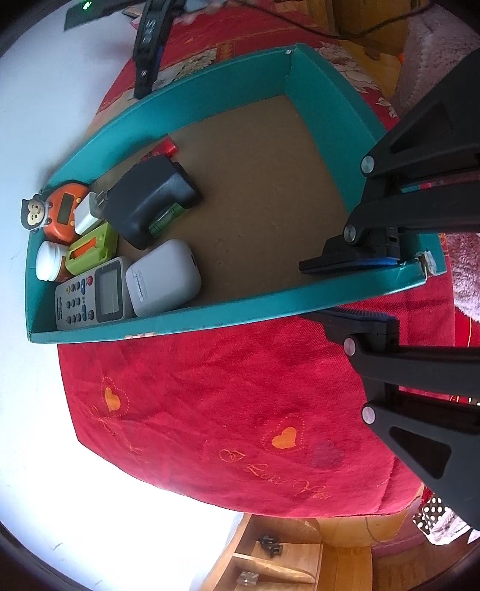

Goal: Organize objects
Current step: 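Move the right gripper to the black car keys and grasp them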

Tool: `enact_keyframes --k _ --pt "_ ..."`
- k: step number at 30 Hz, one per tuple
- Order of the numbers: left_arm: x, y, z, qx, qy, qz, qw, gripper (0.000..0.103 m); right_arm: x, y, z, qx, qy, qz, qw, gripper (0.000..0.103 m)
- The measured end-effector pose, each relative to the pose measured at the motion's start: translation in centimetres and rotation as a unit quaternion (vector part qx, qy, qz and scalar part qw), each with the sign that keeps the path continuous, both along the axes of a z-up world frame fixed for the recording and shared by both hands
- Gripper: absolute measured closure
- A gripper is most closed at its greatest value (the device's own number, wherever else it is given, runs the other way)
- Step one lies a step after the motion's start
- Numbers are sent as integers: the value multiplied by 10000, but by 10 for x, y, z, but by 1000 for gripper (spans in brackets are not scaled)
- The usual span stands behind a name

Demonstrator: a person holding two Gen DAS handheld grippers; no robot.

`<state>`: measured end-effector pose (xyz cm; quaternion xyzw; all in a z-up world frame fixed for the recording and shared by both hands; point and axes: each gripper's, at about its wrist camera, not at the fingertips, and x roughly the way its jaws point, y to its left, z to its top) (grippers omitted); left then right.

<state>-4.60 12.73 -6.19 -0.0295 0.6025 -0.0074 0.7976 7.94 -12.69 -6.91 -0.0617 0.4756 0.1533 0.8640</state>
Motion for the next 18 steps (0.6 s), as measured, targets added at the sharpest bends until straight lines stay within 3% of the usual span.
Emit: enact_keyframes --k 9,15,18 --pt "6 -11 -2 162 45 128 9998 88 43 5 -12 -140 -41 497 9987 53" --pt "6 -19 -2 315 110 251 9991 88 44 10 -12 -267 -395 820 9955 53" --pt "9 -25 -1 388 164 287 9987 88 38 14 -13 -520 -617 846 9931 70"
